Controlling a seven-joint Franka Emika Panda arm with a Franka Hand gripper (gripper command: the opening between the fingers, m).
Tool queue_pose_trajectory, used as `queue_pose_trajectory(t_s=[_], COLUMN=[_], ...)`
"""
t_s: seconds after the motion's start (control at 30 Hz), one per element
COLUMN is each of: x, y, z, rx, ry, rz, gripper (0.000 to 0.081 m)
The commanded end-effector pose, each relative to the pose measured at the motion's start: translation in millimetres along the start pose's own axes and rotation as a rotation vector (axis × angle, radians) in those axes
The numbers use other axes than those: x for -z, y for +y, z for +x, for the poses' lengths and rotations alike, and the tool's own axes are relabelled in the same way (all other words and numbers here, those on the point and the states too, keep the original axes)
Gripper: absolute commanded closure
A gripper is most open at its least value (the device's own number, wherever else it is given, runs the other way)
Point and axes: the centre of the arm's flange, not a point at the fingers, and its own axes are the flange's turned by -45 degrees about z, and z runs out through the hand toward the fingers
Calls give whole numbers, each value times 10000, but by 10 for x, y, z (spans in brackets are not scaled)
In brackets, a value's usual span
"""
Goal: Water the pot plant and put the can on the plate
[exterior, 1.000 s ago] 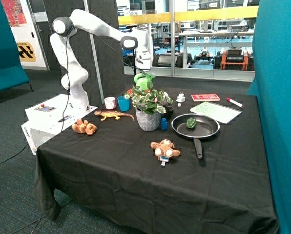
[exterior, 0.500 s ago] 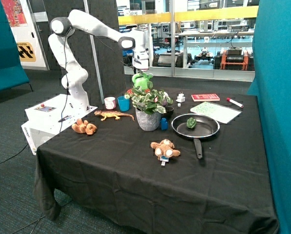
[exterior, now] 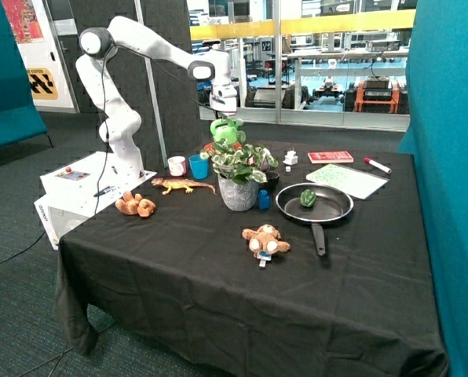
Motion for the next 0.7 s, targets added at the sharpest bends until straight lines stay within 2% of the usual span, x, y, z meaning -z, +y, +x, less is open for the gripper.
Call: queue_pose_trajectory(t_s=[0.0,0.37,0.67], x=[-83,-216,-291], y=[-133,-199,-312], z=[8,-12,-25], rx=[403,519,894], ry=[8,8,8], rz=[6,6,6], gripper=[808,808,808])
